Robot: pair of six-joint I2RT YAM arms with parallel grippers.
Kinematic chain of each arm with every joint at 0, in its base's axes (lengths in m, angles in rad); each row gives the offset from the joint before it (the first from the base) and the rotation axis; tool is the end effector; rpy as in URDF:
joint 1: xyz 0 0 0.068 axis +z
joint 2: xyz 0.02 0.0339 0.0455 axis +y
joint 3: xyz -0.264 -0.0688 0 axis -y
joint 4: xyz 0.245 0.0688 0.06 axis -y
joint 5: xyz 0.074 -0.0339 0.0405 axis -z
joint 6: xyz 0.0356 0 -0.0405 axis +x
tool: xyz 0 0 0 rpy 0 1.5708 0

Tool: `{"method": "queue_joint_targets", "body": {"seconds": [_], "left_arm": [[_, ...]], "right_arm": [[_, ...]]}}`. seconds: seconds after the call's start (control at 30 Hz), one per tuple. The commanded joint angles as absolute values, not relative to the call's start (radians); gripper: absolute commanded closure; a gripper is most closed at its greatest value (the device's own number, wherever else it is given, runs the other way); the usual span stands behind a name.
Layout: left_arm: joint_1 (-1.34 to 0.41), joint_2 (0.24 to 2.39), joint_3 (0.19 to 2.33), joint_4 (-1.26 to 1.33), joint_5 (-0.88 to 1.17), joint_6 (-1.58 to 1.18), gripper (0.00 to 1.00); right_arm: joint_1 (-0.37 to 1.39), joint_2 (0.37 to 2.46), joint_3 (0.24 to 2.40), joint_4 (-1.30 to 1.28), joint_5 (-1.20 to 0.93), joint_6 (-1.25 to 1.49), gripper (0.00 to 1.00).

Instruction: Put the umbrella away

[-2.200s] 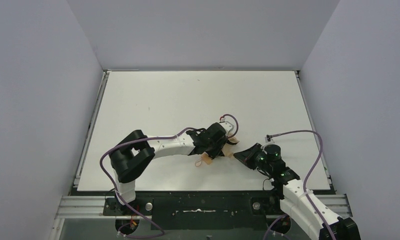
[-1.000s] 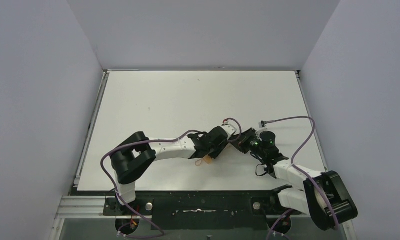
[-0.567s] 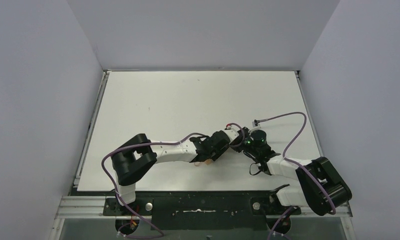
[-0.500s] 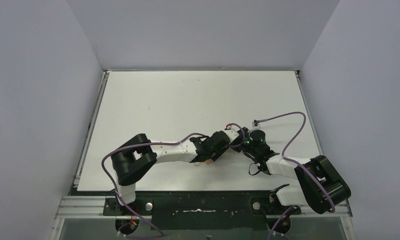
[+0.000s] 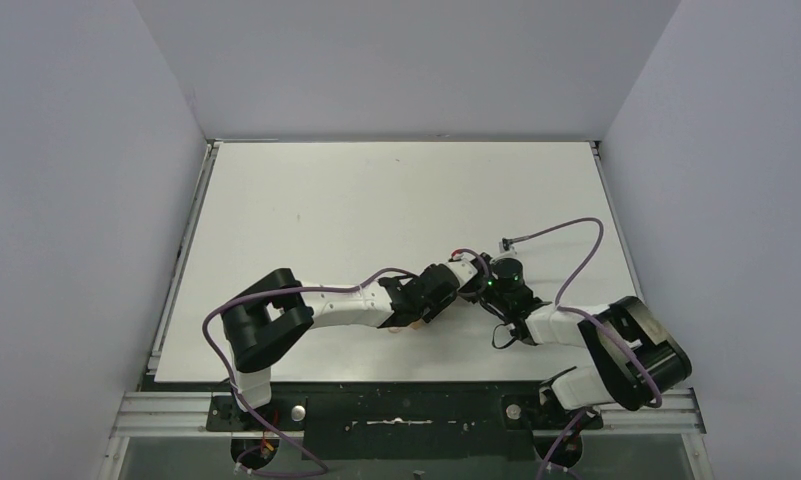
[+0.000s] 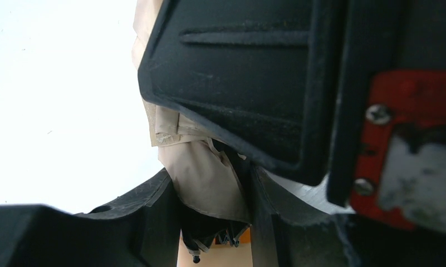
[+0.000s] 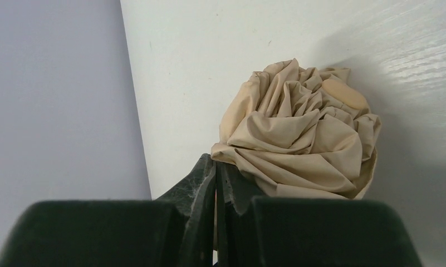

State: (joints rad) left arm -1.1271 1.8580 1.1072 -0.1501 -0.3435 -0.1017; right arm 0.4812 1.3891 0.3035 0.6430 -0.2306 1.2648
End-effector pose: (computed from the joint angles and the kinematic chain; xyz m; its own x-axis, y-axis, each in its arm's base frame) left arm 0.1746 -0.3395 0.1591 -0.4120 0.6441 -0.6445 0.7225 0.6619 0.1996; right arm 0.2070 0.1173 0.1379 -0.7186 0.6720 -0.1789 0.1711 0.4202 0.8912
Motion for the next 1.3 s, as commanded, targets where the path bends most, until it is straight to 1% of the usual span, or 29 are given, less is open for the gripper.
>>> {"method": "queue_joint_targets", "body": {"seconds": [0.0, 0.17, 0.23, 0.33, 0.47, 0.63, 0.77, 0.9, 1.03, 1.13, 1.2, 1.27], "left_arm": [[-1.186, 1.920, 1.047, -0.345, -0.169, -0.085, 1.00], [-1.186, 1.909, 1.029, -0.338, -0.175, -0.094, 1.00], [-1.183, 1.905, 1.023, -0.336, -0.175, -0.096, 1.00], [-1.174, 1.902, 1.021, -0.340, -0.159, -0.099, 1.00], [-1.161, 1.899, 1.029, -0.348, -0.143, -0.100, 1.00], [-1.154, 1.881, 1.019, -0.324, -0.124, -0.095, 1.00], [-1.148, 1.865, 1.019, -0.316, -0.124, -0.088, 1.00], [-1.144, 1.832, 1.039, -0.342, -0.139, -0.078, 1.00], [-1.139, 1.800, 1.069, -0.380, -0.115, -0.047, 1.00], [-1.134, 1.788, 1.088, -0.400, -0.099, -0.020, 0.84], [-1.124, 1.778, 1.090, -0.398, -0.080, -0.006, 0.78], [-1.103, 1.762, 1.092, -0.389, -0.054, -0.005, 0.69]], "right_arm": [[0.498, 1.489, 0.286, 0.666, -0.160, 1.195, 1.00], [0.491, 1.491, 0.223, 0.725, -0.159, 1.208, 0.90], [0.486, 1.450, 0.214, 0.709, -0.153, 1.197, 0.83], [0.484, 1.343, 0.216, 0.592, -0.115, 1.152, 0.73], [0.482, 1.134, 0.221, 0.355, -0.027, 1.088, 0.66], [0.472, 0.820, 0.234, 0.031, 0.120, 1.055, 0.60], [0.460, 0.643, 0.246, -0.174, 0.188, 1.044, 0.58], [0.452, 0.549, 0.269, -0.292, 0.211, 1.014, 0.57], [0.446, 0.541, 0.313, -0.350, 0.217, 0.939, 0.56], [0.439, 0.590, 0.365, -0.351, 0.192, 0.856, 0.54], [0.436, 0.638, 0.413, -0.353, 0.172, 0.791, 0.53], [0.433, 0.686, 0.462, -0.356, 0.151, 0.734, 0.52]]}}
